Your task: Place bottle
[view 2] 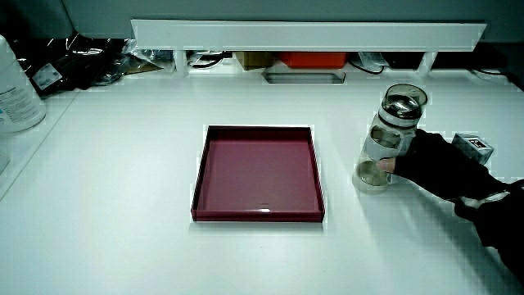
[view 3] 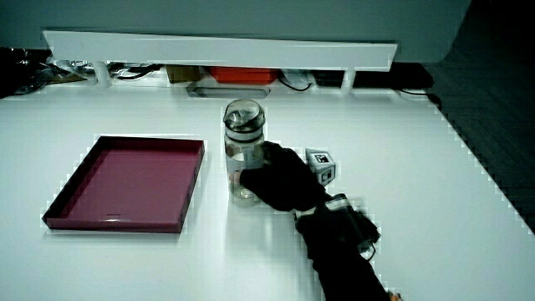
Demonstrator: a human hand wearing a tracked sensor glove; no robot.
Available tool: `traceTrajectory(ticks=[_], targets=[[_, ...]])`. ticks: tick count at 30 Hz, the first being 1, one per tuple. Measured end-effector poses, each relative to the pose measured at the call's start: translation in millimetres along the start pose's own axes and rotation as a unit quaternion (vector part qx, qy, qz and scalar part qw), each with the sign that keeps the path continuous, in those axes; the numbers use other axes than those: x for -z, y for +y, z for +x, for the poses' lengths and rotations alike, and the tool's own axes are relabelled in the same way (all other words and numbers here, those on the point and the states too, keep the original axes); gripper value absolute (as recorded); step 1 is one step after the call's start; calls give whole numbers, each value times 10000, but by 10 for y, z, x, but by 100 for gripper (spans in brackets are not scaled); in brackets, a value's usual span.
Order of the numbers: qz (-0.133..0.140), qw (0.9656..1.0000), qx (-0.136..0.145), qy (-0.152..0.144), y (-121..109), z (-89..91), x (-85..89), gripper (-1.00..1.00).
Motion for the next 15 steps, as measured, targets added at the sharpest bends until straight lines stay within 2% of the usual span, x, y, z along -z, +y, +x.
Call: traceTrajectory(ticks=[4, 7, 9, 10, 11, 13, 15], targets=[[32, 10000, -82, 29, -27, -23, 16, -52], [106, 9998, -143, -79, -70, 7, -8, -61], [91, 9997, -150, -145, -150, -79, 28, -68], [190, 9993, -156, -264, -190, -84, 18, -71], [193, 9994, -170, -227, -239, -144, 35, -74], [268, 9988, -190, -354, -322, -169, 1, -81], [254, 9986, -331, -310, -414, -266, 4, -87]])
